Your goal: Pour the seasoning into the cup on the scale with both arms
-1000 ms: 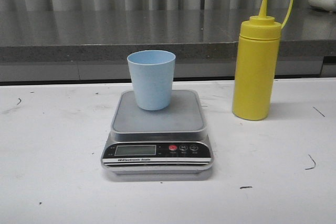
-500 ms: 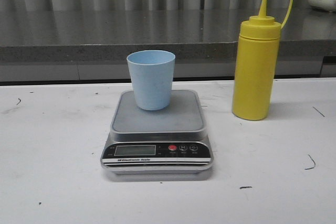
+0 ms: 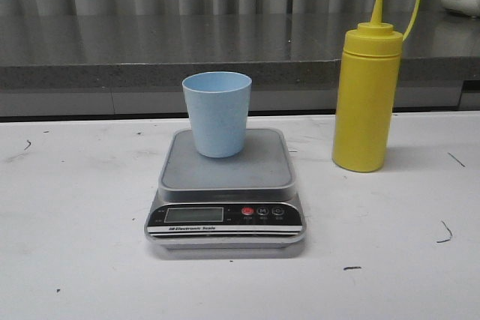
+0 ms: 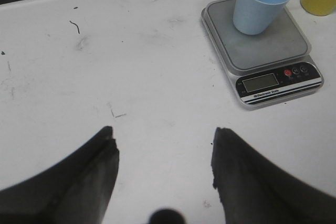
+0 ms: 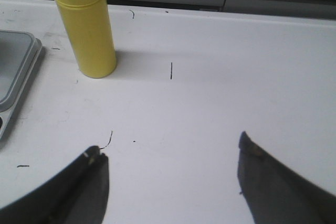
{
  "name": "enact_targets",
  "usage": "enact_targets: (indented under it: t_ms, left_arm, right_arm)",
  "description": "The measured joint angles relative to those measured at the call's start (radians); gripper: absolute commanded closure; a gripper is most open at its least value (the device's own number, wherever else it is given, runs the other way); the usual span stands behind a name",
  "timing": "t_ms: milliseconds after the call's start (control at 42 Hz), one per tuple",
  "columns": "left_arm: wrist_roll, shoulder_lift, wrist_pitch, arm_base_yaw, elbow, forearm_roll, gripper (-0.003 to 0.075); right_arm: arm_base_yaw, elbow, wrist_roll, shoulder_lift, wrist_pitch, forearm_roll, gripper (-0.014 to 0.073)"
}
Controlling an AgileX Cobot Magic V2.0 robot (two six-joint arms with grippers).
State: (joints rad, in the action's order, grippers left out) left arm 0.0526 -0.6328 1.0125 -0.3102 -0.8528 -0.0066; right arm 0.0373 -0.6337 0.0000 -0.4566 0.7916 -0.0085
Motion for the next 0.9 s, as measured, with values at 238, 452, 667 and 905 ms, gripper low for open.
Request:
enact_targets:
  t_ms: [238, 452, 667, 905]
  left_arm:
    - [0.0, 0.0, 0.0, 0.0, 0.0, 0.0, 0.0335]
    - [0.0, 0.0, 0.0, 0.0, 0.0, 0.0, 0.0335]
    - [0.0, 0.0, 0.0, 0.0, 0.0, 0.0, 0.0335]
    - [0.0, 0.0, 0.0, 0.0, 0.0, 0.0, 0.0335]
  right_arm:
    - [0.102, -0.032, -0.032, -0.153, 0.005, 0.026, -0.002]
    - [0.196, -0.094, -0.034, -0.385, -0.088, 0.111, -0.002]
    - [0.234, -0.096, -0.034, -0.618, -0.33, 0.123, -0.002]
    - [0.234, -0.029, -0.034, -0.794, -0.672, 0.123, -0.002]
